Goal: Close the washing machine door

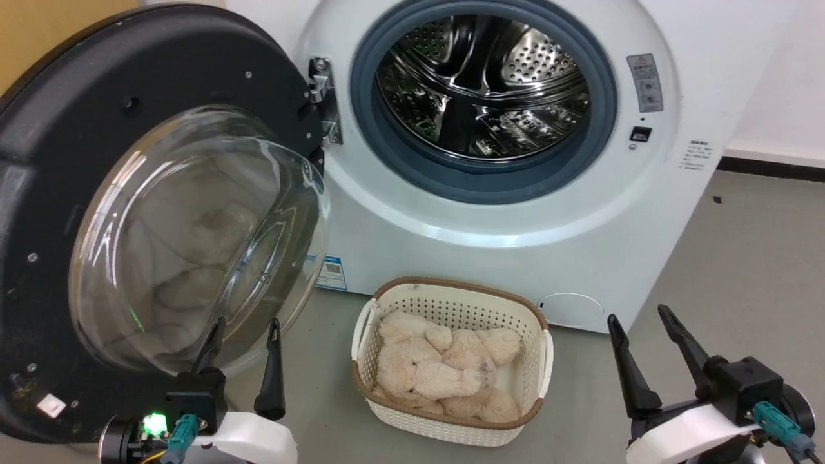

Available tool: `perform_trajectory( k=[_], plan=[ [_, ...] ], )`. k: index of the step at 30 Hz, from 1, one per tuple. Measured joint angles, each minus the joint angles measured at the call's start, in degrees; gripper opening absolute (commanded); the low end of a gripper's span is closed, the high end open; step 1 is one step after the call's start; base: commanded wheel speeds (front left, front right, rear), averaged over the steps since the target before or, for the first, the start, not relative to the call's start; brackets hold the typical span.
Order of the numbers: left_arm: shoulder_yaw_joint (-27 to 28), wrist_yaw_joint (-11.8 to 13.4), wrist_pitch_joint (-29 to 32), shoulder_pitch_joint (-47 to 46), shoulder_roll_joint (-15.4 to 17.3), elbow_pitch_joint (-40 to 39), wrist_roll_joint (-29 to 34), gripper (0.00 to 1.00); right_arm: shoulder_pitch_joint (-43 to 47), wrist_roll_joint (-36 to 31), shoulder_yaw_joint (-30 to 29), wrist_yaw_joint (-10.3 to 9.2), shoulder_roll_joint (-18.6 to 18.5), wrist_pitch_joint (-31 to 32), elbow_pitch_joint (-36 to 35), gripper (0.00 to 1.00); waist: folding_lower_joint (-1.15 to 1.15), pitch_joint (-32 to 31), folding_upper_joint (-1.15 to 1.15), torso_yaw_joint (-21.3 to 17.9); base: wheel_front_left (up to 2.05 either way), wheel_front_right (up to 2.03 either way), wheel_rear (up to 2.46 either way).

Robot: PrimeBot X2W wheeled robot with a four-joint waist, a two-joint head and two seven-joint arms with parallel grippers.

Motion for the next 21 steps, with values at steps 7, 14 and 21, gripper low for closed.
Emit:
perform_trajectory(
  k=[7,14,21],
  plan=[
    [0.0,0.1,-0.9,0.2,0.0,0.0,-0.1,1.00,0.3,0.7,0.5,0.00,0.0,-0.9,0.0,1.00,0.00,-0.1,0.00,2.1,0.00,0.00,0.00],
    [-0.1,0.4,-1.7,0.3,0.0,-0.1,-0.3,1.00,0.4,1.3,0.9,0.00,0.0,-1.6,0.1,1.00,0.00,0.0,0.00,4.6,0.00,0.00,0.00],
    [0.2,1.0,-2.5,1.2,0.0,-0.6,-0.5,1.00,0.5,1.3,1.7,0.00,0.0,-2.5,0.5,1.00,0.00,0.3,0.00,6.9,0.00,0.00,0.00]
  ],
)
